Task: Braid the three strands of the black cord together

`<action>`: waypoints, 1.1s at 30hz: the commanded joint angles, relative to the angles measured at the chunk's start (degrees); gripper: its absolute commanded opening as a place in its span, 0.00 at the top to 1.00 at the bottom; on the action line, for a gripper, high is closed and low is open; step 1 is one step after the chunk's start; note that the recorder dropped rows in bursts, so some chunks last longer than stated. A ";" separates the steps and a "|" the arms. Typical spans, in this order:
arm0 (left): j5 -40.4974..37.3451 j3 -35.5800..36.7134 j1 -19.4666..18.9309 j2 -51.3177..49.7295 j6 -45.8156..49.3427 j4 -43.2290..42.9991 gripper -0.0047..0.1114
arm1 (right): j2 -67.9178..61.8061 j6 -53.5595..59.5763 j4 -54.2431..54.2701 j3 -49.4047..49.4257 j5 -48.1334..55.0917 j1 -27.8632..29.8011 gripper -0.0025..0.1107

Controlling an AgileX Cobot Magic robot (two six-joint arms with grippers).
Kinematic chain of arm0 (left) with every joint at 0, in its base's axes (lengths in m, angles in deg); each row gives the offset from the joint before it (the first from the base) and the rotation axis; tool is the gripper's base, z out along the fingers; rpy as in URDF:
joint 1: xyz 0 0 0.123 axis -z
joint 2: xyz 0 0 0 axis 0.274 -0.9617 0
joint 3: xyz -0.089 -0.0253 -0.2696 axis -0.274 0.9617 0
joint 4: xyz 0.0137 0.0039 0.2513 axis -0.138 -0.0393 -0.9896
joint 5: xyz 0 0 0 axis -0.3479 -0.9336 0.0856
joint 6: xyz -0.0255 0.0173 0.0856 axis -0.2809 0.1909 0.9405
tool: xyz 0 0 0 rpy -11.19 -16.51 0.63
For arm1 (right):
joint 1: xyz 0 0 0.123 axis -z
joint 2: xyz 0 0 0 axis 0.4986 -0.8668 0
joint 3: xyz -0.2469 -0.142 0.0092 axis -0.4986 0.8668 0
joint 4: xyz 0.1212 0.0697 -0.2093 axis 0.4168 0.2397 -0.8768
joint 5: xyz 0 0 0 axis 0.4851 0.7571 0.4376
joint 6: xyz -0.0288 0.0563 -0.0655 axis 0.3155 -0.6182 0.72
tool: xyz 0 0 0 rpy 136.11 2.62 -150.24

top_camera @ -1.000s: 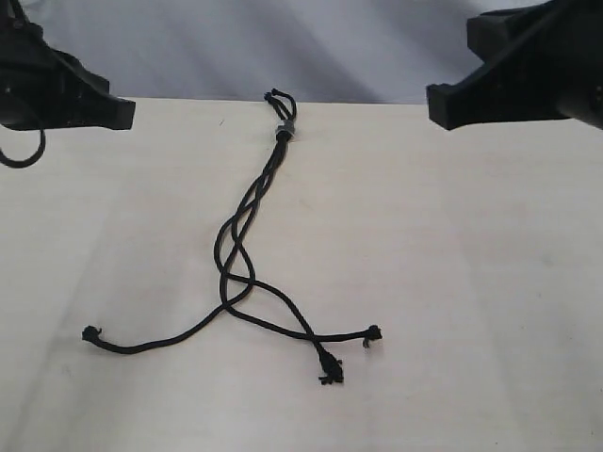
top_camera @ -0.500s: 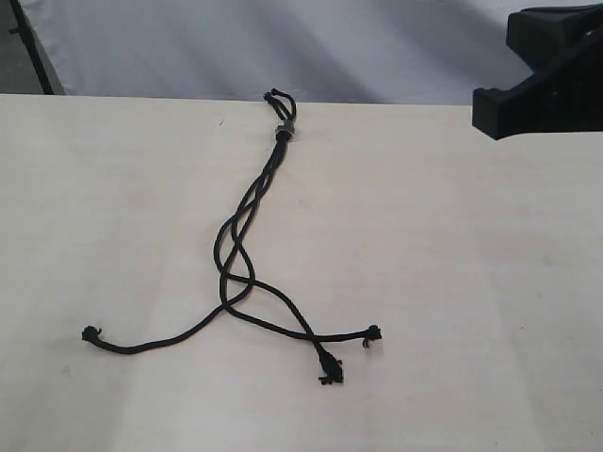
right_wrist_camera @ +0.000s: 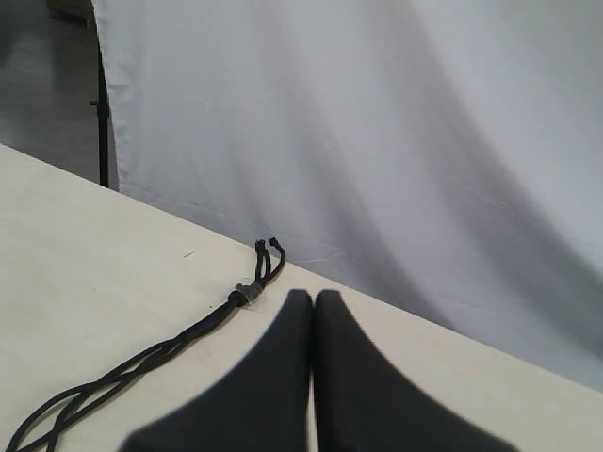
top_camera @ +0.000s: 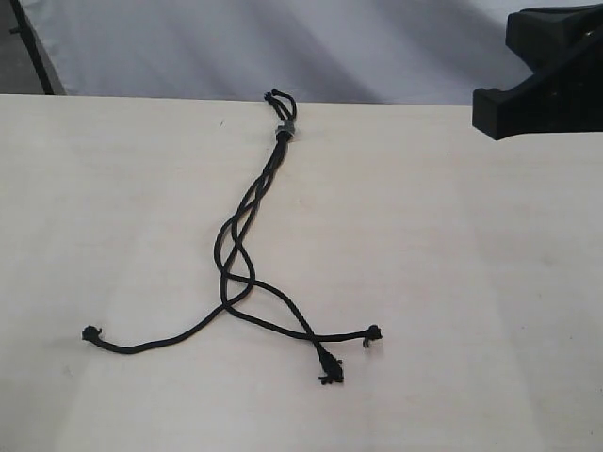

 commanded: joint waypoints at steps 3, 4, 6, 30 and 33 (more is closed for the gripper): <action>-0.94 10.15 -10.74 15.64 -1.77 -0.24 0.96 | 0.36 -0.30 -0.08 0.10 -0.08 0.33 0.97; -0.94 11.22 -12.00 15.70 -1.77 -0.24 0.96 | 0.36 -0.30 -0.08 0.10 -0.08 0.33 0.97; -0.29 12.66 -12.94 15.70 -2.07 0.00 0.96 | 0.36 -0.30 -0.08 0.10 -0.08 0.33 0.97; -1.64 17.49 -12.95 15.70 -2.07 1.12 0.96 | 0.36 -0.30 -0.22 0.10 -0.14 0.33 0.97; -1.64 17.49 -12.95 15.70 -2.07 1.12 0.96 | 0.36 -0.30 -0.22 0.10 -0.14 0.33 0.97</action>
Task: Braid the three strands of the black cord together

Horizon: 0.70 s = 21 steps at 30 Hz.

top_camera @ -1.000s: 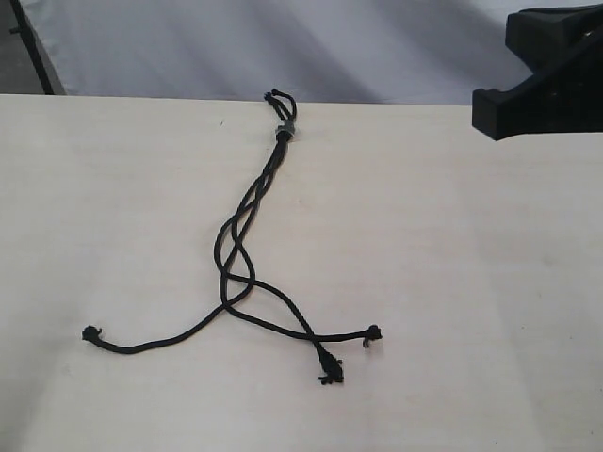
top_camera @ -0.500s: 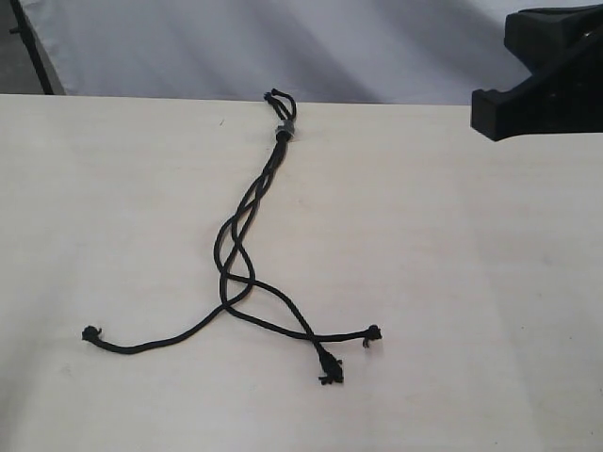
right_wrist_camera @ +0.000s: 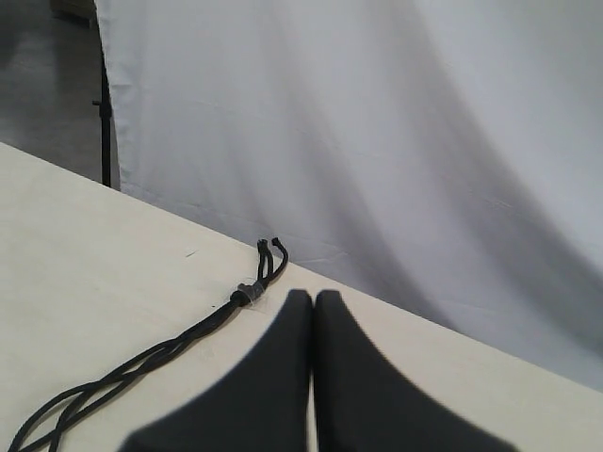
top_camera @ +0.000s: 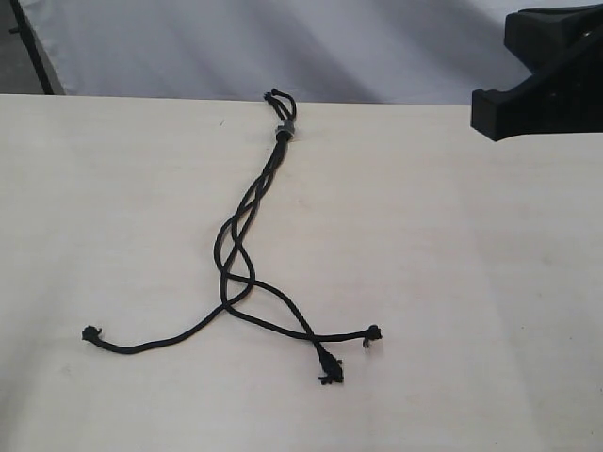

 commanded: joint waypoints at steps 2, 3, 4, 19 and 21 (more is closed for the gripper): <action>-0.11 0.23 -0.11 0.23 -0.61 0.74 0.96 | 0.36 -0.30 -0.22 0.10 0.11 0.33 0.97; -0.11 0.23 -0.11 0.23 -0.61 0.74 0.96 | 0.36 -0.30 -0.22 0.10 0.11 0.33 0.97; -0.11 0.23 -0.11 0.23 -0.61 0.74 0.96 | 0.36 -0.30 -0.22 0.10 0.11 0.33 0.97; -0.11 0.23 -0.11 0.23 -0.61 0.74 0.96 | 5.72 29.41 53.73 13.99 -14.68 0.33 0.97; -0.11 0.23 -0.11 0.23 -0.61 0.74 0.96 | 6.67 45.27 67.63 18.53 -20.13 0.33 0.97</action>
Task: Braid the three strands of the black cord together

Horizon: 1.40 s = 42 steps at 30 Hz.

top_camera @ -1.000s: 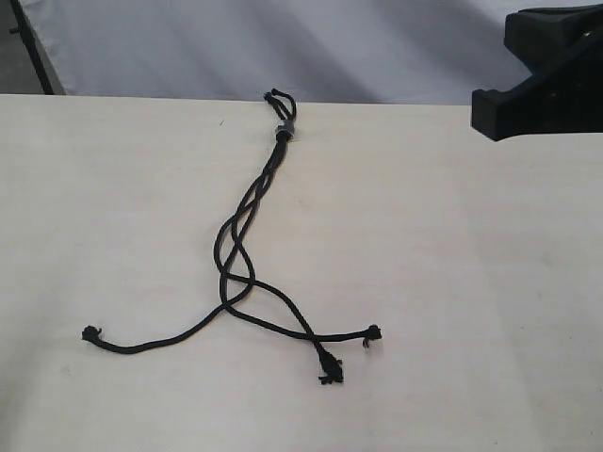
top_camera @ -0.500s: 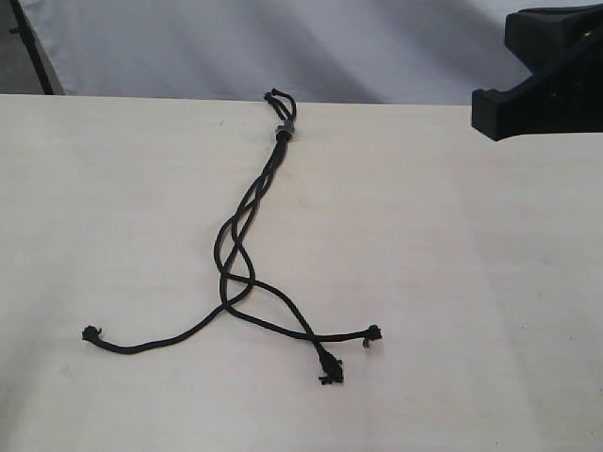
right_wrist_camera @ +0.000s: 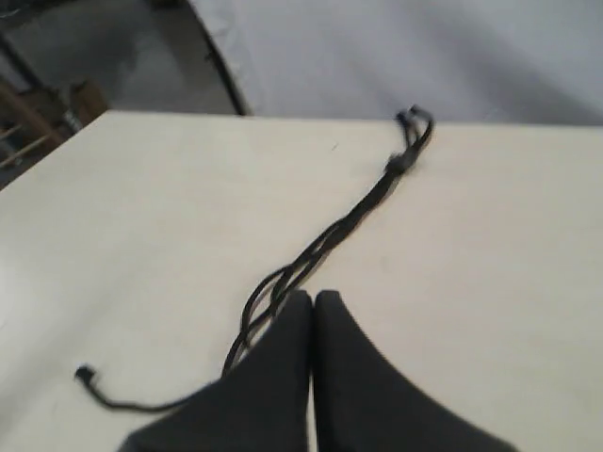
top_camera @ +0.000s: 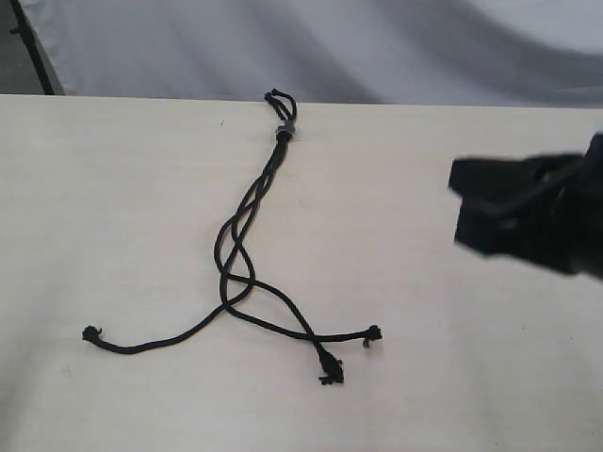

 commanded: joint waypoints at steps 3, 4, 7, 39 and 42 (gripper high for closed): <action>-0.11 0.23 -0.11 0.23 -0.61 0.74 0.96 | 3.44 42.30 38.87 12.58 -12.98 0.30 0.97; -0.11 0.23 -0.11 0.23 -0.61 0.74 0.96 | 3.67 44.35 41.05 13.32 -13.11 0.30 0.97; -0.11 0.23 -0.11 0.23 -0.61 0.74 0.96 | 4.46 45.34 41.67 14.70 -13.28 0.30 0.97; -0.13 0.23 -0.11 0.23 -0.61 1.15 0.96 | 46.44 46.46 31.93 29.14 3.36 32.65 0.97; -0.13 0.23 -0.11 0.23 -0.61 1.15 0.96 | 46.44 47.02 31.93 29.14 3.36 32.65 0.97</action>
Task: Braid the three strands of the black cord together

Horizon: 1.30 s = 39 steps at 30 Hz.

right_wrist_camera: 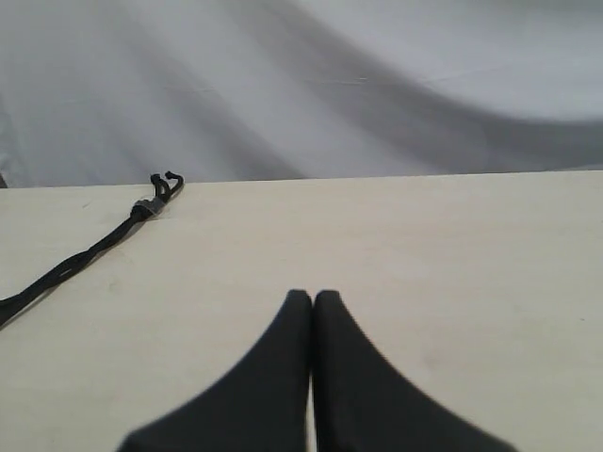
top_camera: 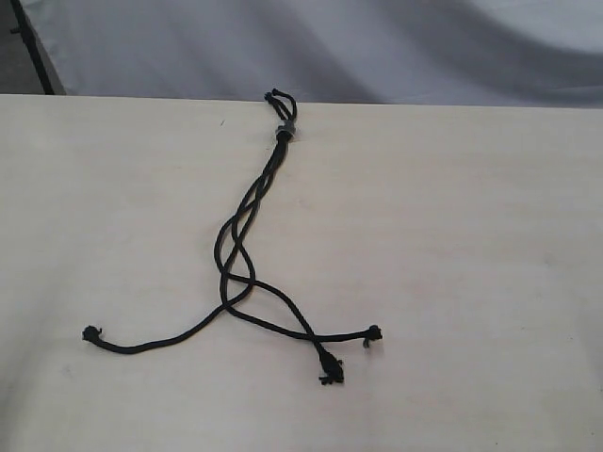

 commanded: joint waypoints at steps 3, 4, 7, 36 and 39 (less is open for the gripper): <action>-0.01 0.23 -0.11 0.23 -0.61 0.68 0.96 | 0.41 0.65 -0.84 0.19 0.24 0.41 0.97; -0.01 0.23 -0.11 0.23 -0.61 0.68 0.96 | 0.41 0.65 -0.57 0.19 0.24 0.41 0.97; -0.01 0.23 -0.11 0.23 -0.61 0.68 0.96 | 0.41 0.65 -0.56 0.19 0.34 0.41 0.97; -0.01 0.23 -0.11 0.23 -0.61 0.68 0.96 | 0.41 7.58 8.18 0.19 0.73 0.41 0.97; -0.01 0.23 -0.11 0.23 -0.61 0.68 0.96 | 0.41 7.70 8.18 0.19 0.73 0.41 0.97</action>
